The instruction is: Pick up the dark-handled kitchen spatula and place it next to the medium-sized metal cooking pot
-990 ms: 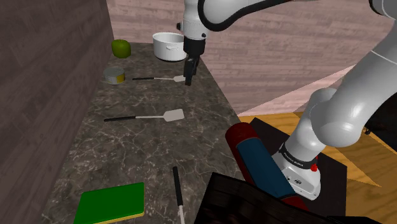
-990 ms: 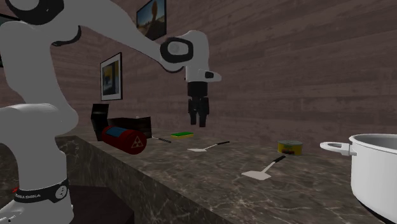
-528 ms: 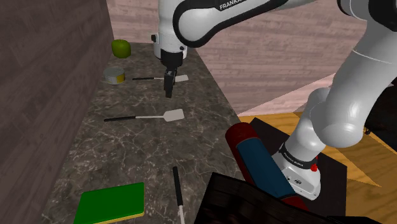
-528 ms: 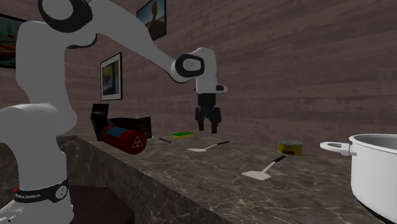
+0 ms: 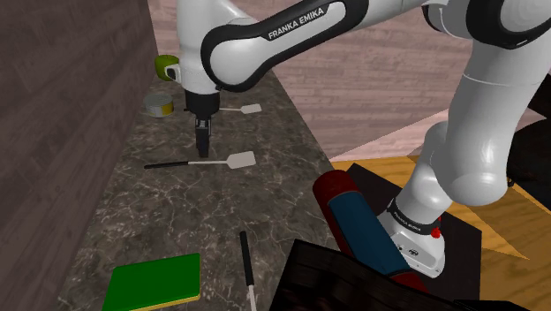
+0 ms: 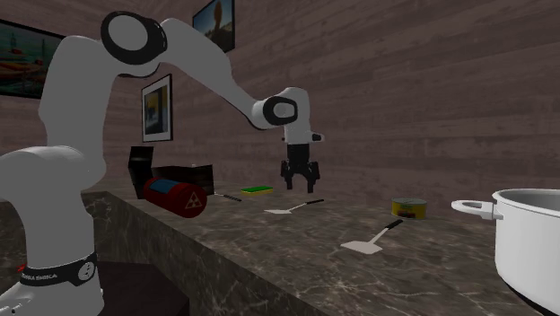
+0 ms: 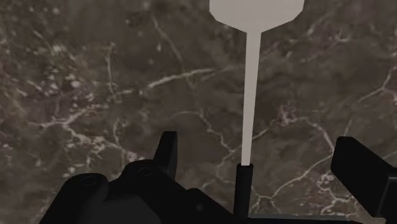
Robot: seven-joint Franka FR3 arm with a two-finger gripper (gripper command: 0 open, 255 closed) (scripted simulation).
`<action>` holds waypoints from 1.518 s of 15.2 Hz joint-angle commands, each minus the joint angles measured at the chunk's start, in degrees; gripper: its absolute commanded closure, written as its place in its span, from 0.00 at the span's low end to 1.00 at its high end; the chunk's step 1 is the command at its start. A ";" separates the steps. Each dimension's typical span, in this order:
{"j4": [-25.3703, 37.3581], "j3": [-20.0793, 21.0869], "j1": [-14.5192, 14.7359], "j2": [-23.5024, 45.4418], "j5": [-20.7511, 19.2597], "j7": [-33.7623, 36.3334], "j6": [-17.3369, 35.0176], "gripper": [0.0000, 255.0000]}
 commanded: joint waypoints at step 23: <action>-1.22 0.19 0.70 4.02 -1.01 -0.07 5.37 1.00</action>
